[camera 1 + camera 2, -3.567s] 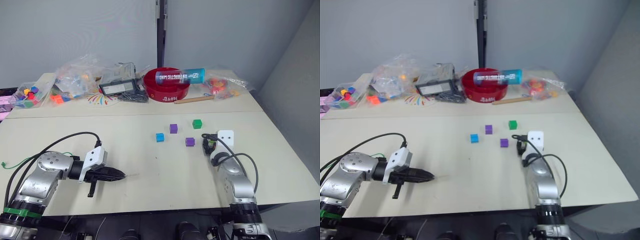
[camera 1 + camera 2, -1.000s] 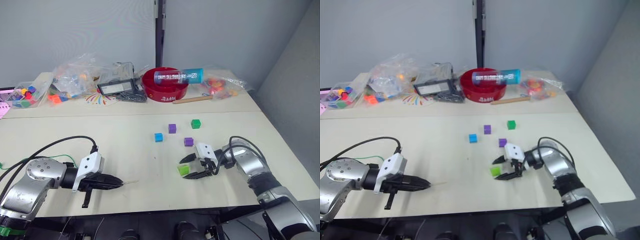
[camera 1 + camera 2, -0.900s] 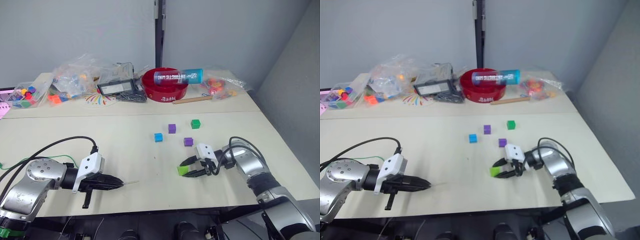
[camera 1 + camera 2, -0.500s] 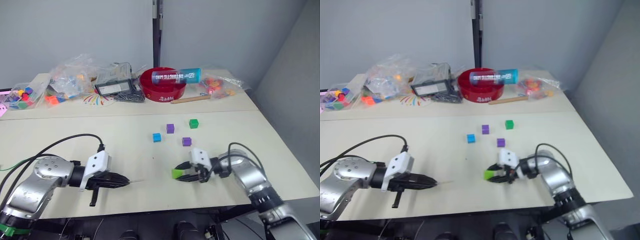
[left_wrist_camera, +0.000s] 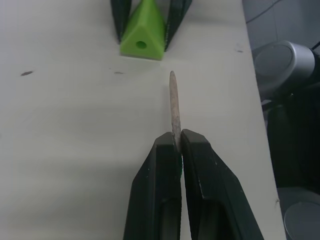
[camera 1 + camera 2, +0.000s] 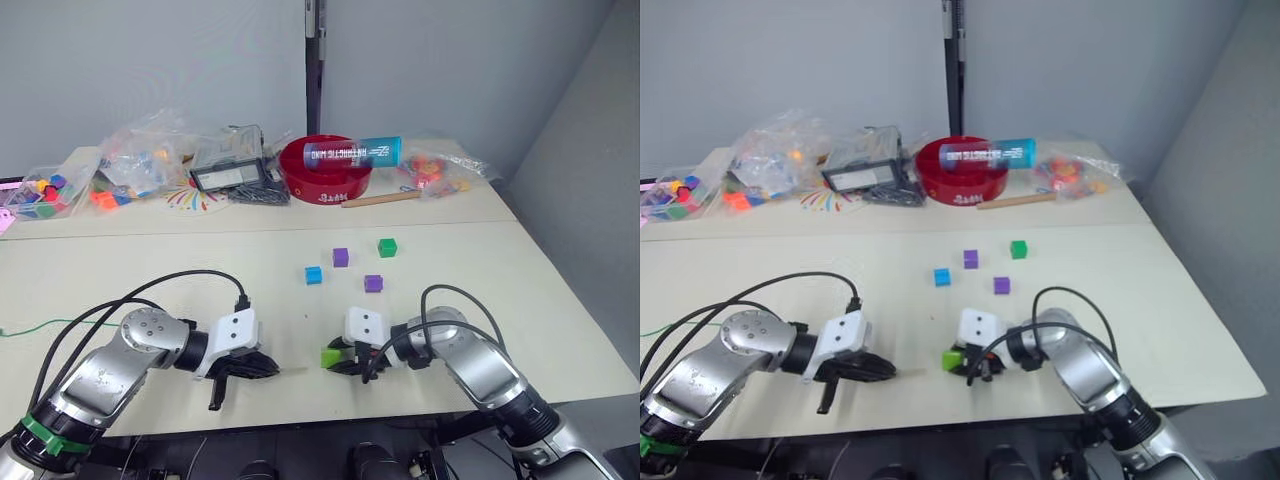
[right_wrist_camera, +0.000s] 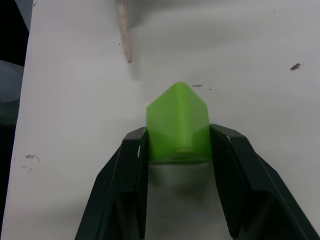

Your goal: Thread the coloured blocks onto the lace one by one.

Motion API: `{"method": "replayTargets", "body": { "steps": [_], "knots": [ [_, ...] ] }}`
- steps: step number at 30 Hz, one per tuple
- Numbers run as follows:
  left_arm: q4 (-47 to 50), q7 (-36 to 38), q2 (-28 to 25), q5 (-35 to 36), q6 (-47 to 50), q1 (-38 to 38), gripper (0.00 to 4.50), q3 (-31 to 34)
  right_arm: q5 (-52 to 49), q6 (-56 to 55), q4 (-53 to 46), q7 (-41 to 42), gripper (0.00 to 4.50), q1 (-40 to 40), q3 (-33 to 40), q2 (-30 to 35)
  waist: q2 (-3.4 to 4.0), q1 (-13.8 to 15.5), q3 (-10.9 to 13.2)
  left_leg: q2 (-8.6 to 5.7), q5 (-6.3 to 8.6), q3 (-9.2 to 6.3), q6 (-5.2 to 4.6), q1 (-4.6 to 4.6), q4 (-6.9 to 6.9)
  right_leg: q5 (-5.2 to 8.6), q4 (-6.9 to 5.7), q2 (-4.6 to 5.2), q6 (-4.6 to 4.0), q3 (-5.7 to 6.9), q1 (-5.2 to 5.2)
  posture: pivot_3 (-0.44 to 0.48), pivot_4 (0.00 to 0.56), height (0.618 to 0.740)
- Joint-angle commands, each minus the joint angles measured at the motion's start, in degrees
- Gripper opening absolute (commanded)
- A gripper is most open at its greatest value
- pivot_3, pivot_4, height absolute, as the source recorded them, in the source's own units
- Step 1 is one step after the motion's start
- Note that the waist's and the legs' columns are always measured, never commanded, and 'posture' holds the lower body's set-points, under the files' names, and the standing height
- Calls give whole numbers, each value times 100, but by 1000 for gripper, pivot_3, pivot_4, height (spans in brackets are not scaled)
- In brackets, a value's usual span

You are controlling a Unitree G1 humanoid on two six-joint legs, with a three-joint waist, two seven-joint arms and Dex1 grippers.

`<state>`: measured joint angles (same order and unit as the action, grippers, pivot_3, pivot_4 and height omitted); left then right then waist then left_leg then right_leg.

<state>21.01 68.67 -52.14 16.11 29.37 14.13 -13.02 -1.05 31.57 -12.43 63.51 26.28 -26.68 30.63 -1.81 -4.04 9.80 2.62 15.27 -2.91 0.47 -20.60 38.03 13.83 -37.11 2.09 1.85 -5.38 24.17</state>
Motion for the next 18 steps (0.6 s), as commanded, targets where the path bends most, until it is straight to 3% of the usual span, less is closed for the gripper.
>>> {"method": "replayTargets", "body": {
  "steps": [1, 18],
  "knots": [
    [247, -175, 37, -134, 117, 125, 0, -97, 223, 156, 151, -8, 1313, -96, -395, 115, -1, 5, 0, 0, 0, -1, 0, 0, 0, 0, 0, 0, 0, 1, -1, 0, 150, 731],
    [149, -507, 425, -313, 154, 508, 0, -289, 145, 359, 2, -103, 1313, -75, -554, 40, -4, -3, -3, 0, 0, 0, 0, 5, -1, 0, 0, 0, 0, 0, -4, 0, 150, 731]
  ]
}}
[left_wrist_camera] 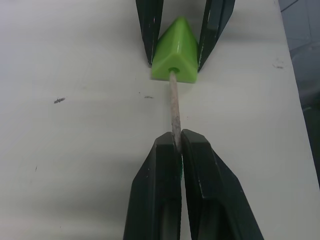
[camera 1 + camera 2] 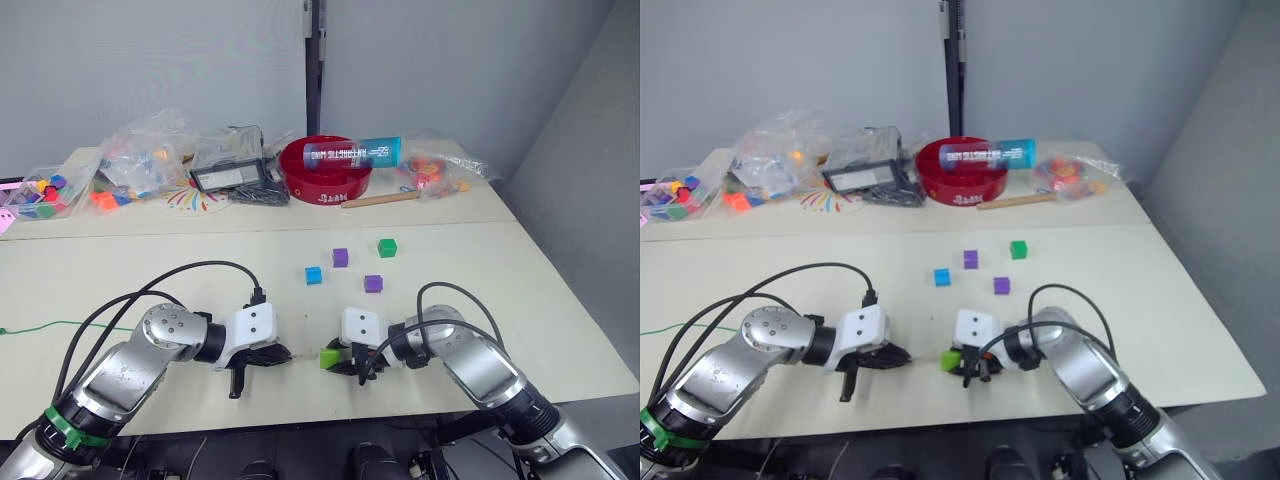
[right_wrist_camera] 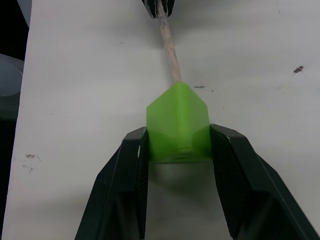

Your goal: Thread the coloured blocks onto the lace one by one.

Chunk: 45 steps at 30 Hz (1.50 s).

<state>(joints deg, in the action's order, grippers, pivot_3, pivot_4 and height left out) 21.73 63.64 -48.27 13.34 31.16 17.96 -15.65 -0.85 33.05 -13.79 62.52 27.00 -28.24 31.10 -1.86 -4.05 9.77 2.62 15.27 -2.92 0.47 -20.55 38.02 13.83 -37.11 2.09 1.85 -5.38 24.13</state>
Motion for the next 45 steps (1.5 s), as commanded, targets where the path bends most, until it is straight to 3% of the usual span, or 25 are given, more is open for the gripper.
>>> {"method": "replayTargets", "body": {
  "steps": [1, 13, 21, 28, 37, 41, 45],
  "knots": [
    [60, -4, 59, -47, -27, 152, 0, -55, 121, 222, 127, -9, 1313, -143, -399, -4, 0, -4, 0, 0, 0, 0, 0, 0, 0, 0, 0, 0, 0, 0, 0, 0, 150, 731],
    [-70, 31, 360, -118, -19, 477, 0, -319, 99, 405, -37, -72, 1313, -144, -426, -5, 0, 2, 0, 0, 0, -1, 0, -1, 0, 0, 0, 0, 0, -1, 0, 0, 150, 731],
    [-581, 19, 948, -249, -287, 705, 0, -638, 89, 580, -52, -205, 1313, -63, -474, -168, -1, -3, -1, -1, 0, -1, 0, 0, 0, 0, 0, -1, 0, 0, 0, 0, 150, 731],
    [-884, 12, 1376, -167, -515, 689, 0, -469, 97, 649, -62, -250, 1313, -42, -481, -212, -6, 41, -8, -3, 0, -1, 0, 17, 0, 1, 2, 2, 3, 0, -24, 0, 150, 731],
    [-744, 440, 873, 196, -500, 578, 2940, 172, 122, 674, -30, -285, 1313, -33, -501, -198, -6, -18, -8, -1, 0, -2, 0, 19, -9, 2, 0, -1, 3, -2, -14, 0, 150, 731],
    [-804, 861, 397, 497, -511, 308, 2940, 455, 130, 670, 47, -289, 1313, 36, -543, -194, -5, -50, -8, 7, 0, 0, 0, 21, -12, 4, -1, -11, 3, -5, -8, 0, 150, 731],
    [-1310, 785, 313, 212, -1117, 56, 2940, 444, 114, 693, 18, -263, 1313, 74, -550, -148, -5, -22, -9, 8, 0, 0, 0, 20, -16, 6, 1, -11, 1, -4, -8, 0, 150, 731]
  ]
}}
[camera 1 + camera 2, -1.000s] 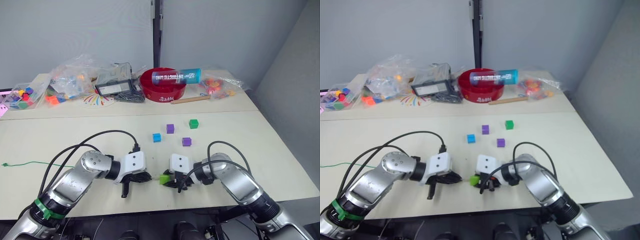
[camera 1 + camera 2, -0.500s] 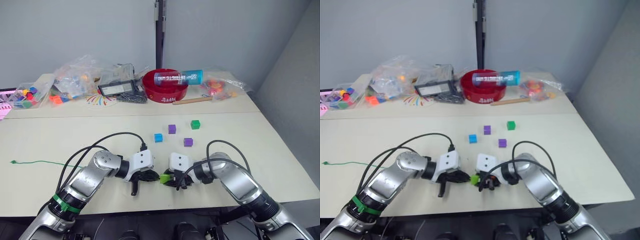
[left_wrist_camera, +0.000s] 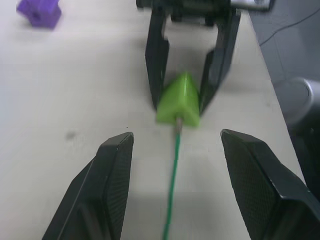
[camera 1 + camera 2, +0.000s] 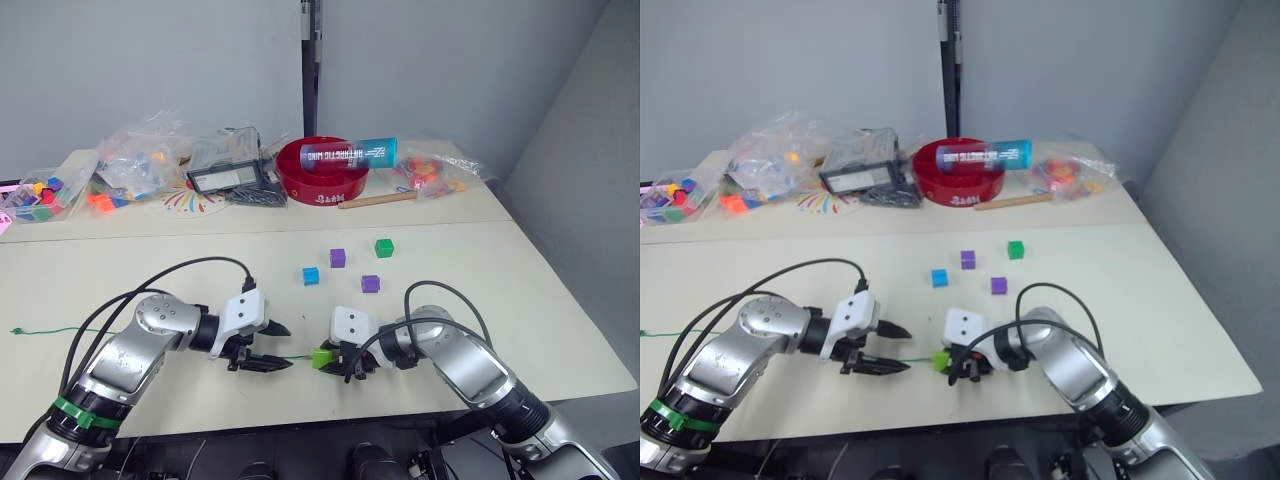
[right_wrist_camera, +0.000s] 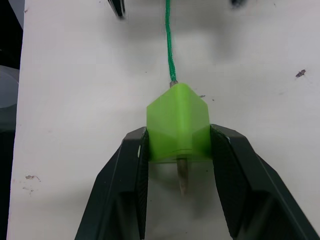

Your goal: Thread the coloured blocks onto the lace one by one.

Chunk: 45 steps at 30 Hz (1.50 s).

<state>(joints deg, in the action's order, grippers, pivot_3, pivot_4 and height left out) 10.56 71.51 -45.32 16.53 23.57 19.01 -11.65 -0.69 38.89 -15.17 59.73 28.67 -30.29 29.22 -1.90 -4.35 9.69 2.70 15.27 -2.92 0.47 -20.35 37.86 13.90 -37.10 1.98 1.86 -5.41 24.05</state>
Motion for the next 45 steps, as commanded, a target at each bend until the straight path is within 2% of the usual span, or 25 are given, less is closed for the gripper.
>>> {"method": "replayTargets", "body": {
  "steps": [1, 6, 9, 15, 16, 25, 34, 41, 42, 43, 45],
  "knots": [
    [-260, -4, 31, -105, -396, -68, 2940, 48, 98, 120, 142, 26, 1313, -84, -345, 57, -2, 15, 1, 0, 0, 0, 0, 0, 0, 0, 0, 0, 0, 0, 0, 0, 150, 731],
    [-572, -101, 148, -303, -739, -141, 2940, -77, 96, 172, 59, 33, 1313, -74, -341, 151, -1, 33, 1, 0, 0, 1, 0, -4, 0, -1, 1, 0, -1, 1, 3, 0, 150, 731],
    [-691, -8, 228, -294, -833, -175, 2183, -137, 94, 225, 2, 15, 1313, -73, -355, 175, -2, 35, 1, 0, 0, 1, 0, -6, 0, -1, 1, 0, -2, 1, 4, 0, 150, 731],
    [-794, 27, 307, -327, -1001, -200, 218, -151, 83, 272, -40, -2, 1313, -78, -342, 240, -2, 48, 1, 0, 0, 0, 0, -11, 0, -1, 2, 1, -2, 2, 6, 0, 150, 731],
    [-802, 20, 321, -331, -1032, -206, 35, -146, 81, 277, -46, -5, 1313, -82, -341, 245, -2, 49, 1, -1, 0, 0, 0, -11, 0, -1, 2, 1, -2, 2, 6, 0, 150, 731],
    [-659, -79, 626, -328, -1078, -115, 35, -261, 81, 309, -10, -37, 1313, -72, -366, 201, -2, 54, 1, -1, 0, 0, 0, -12, 0, -1, 3, 2, -3, 2, 6, 0, 150, 731],
    [-750, -505, 1104, -692, -1041, 108, 35, -569, 80, 314, 19, -22, 1313, -18, -452, 118, -2, 53, 0, -1, 0, 0, 0, -10, 0, -1, 4, 2, -3, 2, 4, 0, 150, 731],
    [-505, -491, 1067, -621, -637, 205, 35, -474, 76, 295, 68, -8, 1313, 12, -456, 105, -2, 54, 0, -2, 0, -1, 0, -7, 0, -1, 3, 2, -1, 2, -1, 0, 150, 731],
    [-403, -403, 1023, -500, -553, 185, 442, -418, 81, 257, 93, -56, 2113, 14, -413, 80, -2, 51, 0, -2, 0, -1, 0, -7, 0, -1, 3, 2, -1, 2, 0, 0, 150, 731],
    [-331, -343, 996, -420, -493, 170, 587, -381, 84, 229, 108, -92, 2396, 12, -380, 64, -2, 46, 0, -2, 0, -1, 0, -7, 0, -1, 3, 2, -1, 2, 0, 0, 150, 731],
    [-158, -210, 897, -232, -313, 162, 1215, -306, -2, 243, 67, -95, 3077, 11, -261, 57, -2, 35, 0, -1, 0, -2, 0, -9, 0, -1, 2, 2, -1, 2, 4, 0, 150, 731]
  ]
}}
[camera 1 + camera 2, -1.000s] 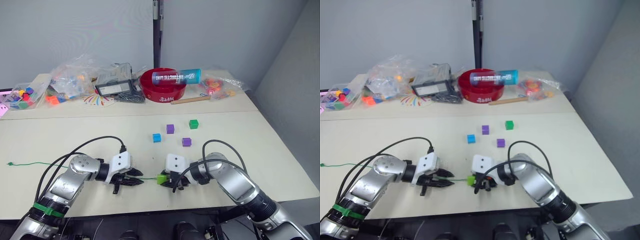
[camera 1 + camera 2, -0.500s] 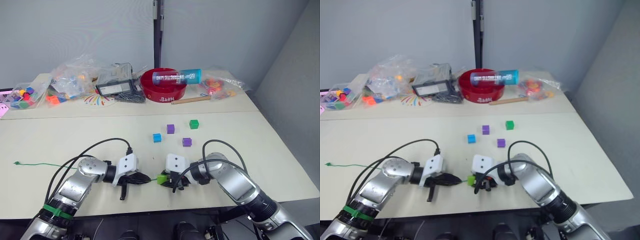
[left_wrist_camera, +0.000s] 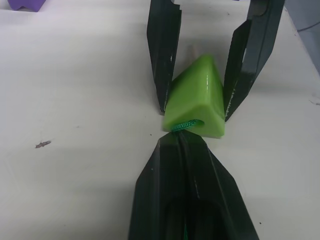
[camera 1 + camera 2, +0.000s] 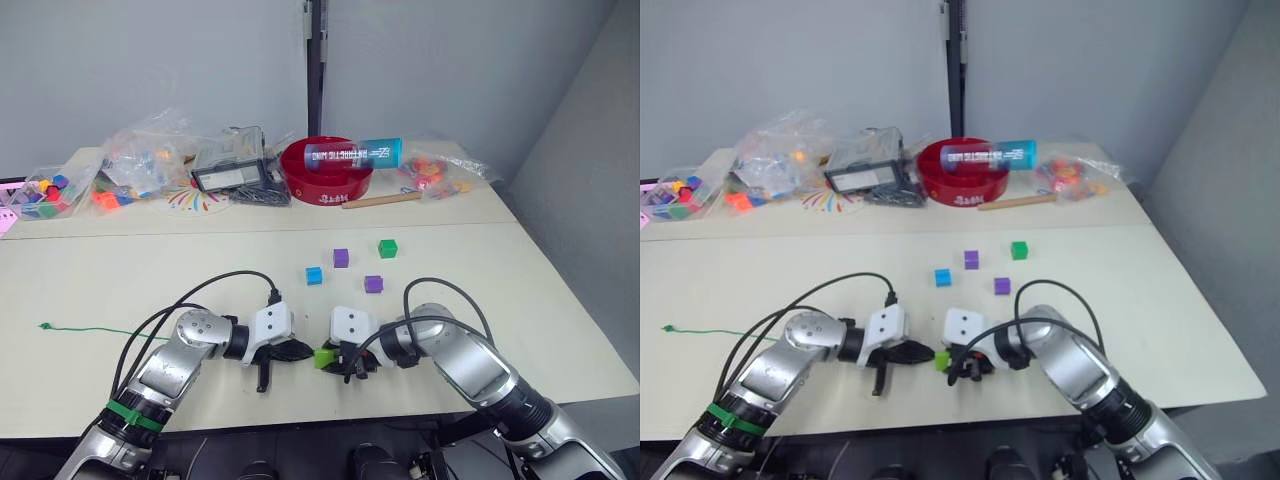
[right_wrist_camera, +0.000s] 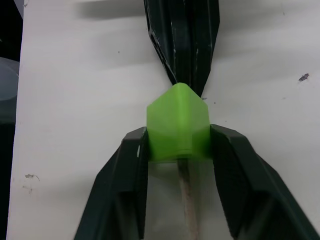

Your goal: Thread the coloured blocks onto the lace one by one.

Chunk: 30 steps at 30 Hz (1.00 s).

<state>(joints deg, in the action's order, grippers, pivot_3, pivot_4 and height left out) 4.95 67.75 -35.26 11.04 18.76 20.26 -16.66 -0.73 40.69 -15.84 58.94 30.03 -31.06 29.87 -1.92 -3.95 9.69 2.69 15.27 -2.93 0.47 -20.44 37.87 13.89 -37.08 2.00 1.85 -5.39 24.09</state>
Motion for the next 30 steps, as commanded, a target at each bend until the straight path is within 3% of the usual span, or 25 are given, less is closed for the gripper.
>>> {"method": "replayTargets", "body": {
  "steps": [1, 4, 7, 14, 26, 30],
  "knots": [
    [454, 181, -149, 337, 197, 57, 1584, 207, -49, 87, 89, -42, 3410, -131, -83, -2, 0, -6, 0, 0, 0, 0, 0, 0, 0, 0, 0, 0, 0, 0, 1, 0, 150, 731],
    [542, 192, -232, 340, 214, 92, 2506, 179, -179, 144, -72, -73, 4392, -193, 152, 88, 0, 6, 0, 0, 0, -1, 0, -8, 0, 0, 1, 0, -1, 0, 7, 0, 150, 731],
    [566, 225, -248, 275, 94, 120, 3527, 95, -476, 187, -524, 24, 4500, -518, 625, 414, 1, 39, 1, -1, 0, -2, 0, -20, 0, -1, 8, 3, -3, 2, 10, 0, 150, 731],
    [163, 37, 187, -50, -153, 445, 3527, -299, -939, -119, -1027, 150, 4500, -1423, 1328, 1177, 1, 202, 2, -21, 0, -9, 0, -65, 11, -4, 33, 33, 8, 20, 23, 0, 150, 731],
    [-817, 249, 649, -448, -654, 802, 3527, -839, -1012, -175, -1100, -402, 4500, -1655, 1503, 1135, 0, 172, 2, -24, 0, -10, 0, -65, 20, -4, 27, 34, 10, 19, 21, 0, 150, 731],
    [-1068, 272, 740, -538, -766, 848, 2469, -883, -1027, -181, -1114, -460, 4500, -1660, 1466, 1130, 1, 177, 2, -25, 0, -12, 0, -64, 24, -5, 26, 34, 10, 19, 17, 0, 150, 731]
  ]
}}
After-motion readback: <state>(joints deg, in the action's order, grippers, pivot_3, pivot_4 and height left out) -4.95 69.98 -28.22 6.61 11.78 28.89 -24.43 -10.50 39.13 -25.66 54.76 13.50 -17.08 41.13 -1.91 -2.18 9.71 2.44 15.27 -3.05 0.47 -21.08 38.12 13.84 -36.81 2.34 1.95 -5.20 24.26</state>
